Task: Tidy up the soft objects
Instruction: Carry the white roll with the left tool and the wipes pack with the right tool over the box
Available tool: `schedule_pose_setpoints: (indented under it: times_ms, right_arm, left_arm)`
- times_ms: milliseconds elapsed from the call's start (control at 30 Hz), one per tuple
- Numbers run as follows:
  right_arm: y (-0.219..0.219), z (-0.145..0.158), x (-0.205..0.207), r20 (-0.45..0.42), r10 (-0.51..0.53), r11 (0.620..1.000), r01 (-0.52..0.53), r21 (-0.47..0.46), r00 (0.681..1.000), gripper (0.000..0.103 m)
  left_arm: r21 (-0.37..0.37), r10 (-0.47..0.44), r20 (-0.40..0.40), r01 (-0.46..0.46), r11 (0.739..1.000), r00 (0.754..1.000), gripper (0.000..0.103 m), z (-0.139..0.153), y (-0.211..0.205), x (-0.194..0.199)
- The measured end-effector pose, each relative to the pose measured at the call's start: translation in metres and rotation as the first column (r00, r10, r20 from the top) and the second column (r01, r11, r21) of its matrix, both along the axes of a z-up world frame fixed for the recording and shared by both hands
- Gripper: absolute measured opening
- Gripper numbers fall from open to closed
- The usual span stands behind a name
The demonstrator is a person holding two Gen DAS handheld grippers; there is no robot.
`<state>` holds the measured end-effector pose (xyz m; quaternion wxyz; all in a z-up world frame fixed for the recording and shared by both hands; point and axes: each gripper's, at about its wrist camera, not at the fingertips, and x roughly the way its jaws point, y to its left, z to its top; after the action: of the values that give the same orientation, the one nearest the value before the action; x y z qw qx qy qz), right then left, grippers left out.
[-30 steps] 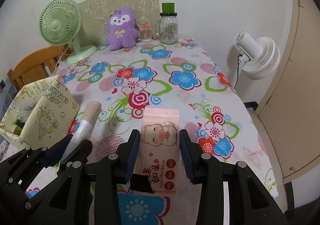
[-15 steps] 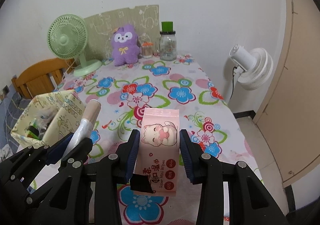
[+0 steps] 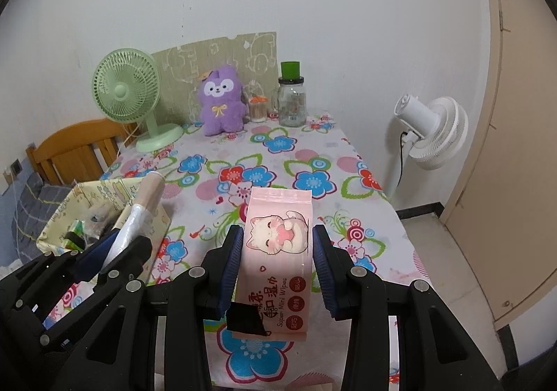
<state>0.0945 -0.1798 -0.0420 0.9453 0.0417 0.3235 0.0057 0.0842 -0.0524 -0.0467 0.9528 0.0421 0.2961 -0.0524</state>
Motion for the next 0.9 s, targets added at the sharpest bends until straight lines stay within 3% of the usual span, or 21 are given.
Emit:
schedule_pose_setpoints:
  times_ms: [400,900]
  right_arm:
    - [0.002,0.019,-0.01,0.04,0.006,1.0,-0.006,0.002,0.999,0.043]
    - [0.021,0.034,-0.004,0.07,0.039,0.999,-0.041,0.016,0.997,0.043]
  left_arm:
    - [-0.011,0.008,0.041,-0.007,1.0,0.999,0.019,0.024,0.009,-0.006]
    - [-0.018,0.032,0.053,-0.031,0.999,0.998,0.019,0.032,0.031,-0.002]
